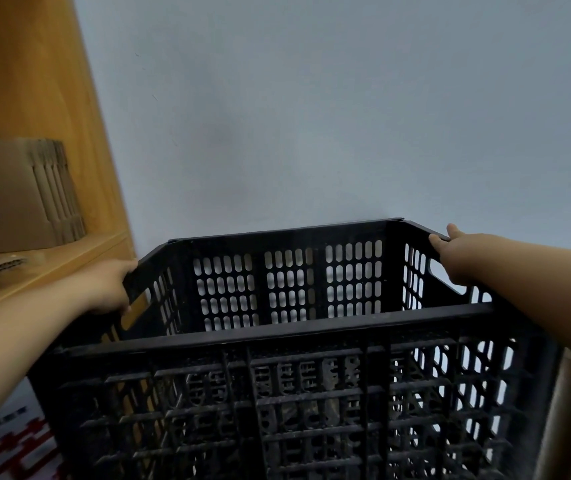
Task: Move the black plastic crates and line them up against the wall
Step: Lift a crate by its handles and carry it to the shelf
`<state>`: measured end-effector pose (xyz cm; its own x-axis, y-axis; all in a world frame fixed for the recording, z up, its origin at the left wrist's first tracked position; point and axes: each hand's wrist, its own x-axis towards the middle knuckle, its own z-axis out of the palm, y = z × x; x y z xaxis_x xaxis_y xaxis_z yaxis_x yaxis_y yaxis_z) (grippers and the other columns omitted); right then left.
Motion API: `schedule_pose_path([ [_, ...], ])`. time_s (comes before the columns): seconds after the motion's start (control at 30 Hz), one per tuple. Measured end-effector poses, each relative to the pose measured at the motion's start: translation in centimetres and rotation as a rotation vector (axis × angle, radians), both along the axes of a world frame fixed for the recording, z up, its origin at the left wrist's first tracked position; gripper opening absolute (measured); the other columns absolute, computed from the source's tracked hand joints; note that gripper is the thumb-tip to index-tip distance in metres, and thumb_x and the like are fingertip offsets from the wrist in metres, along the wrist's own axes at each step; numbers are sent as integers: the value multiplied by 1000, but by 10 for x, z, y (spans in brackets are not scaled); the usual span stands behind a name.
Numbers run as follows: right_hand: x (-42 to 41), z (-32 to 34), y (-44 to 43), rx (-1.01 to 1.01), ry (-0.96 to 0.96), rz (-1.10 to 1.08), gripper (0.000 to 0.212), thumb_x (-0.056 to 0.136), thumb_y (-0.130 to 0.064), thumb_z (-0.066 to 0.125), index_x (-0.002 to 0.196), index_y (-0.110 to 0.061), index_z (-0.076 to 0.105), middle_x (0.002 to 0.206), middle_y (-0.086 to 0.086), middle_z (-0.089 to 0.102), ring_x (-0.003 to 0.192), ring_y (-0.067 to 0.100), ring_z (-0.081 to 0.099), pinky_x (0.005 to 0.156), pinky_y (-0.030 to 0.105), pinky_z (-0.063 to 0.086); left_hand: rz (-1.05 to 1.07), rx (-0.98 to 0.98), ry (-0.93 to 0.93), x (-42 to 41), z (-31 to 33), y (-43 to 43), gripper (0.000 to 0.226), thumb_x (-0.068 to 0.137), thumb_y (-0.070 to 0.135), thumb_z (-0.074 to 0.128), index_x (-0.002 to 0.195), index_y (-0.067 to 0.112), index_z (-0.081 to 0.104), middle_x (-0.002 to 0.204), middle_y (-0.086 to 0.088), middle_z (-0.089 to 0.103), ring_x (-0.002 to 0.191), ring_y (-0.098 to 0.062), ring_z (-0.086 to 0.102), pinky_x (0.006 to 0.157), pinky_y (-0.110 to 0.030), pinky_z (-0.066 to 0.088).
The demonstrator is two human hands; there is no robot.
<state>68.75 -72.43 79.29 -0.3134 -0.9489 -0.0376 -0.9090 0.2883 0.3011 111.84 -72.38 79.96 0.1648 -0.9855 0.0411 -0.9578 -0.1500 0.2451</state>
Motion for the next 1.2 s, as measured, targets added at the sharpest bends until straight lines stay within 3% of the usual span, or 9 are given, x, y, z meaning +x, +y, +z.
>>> schedule_pose_path([
  [0.33,-1,1,-2,-20,37,-11,78,91,0,35,148,-15,-16,157,12,-19,141,35,26,110,38,32,12,5,56,4,1,-1,71,70,-12,66,134,5,41,133,-21,50,120,-36,48,97,-41,41],
  [0.63,-7,-2,-5,-50,-1,26,75,89,1,29,149,-18,-11,158,9,-16,140,35,28,109,40,32,-2,-29,50,3,-2,-7,69,69,-13,66,132,4,44,131,-21,52,120,-35,48,99,-40,39],
  [1.2,-13,-3,-19,-55,-41,61,78,88,2,35,150,-15,-9,159,9,-14,143,31,22,113,39,27,-14,7,66,7,0,-15,63,68,-13,66,126,8,51,114,-17,60,103,-32,54,91,-40,45],
])
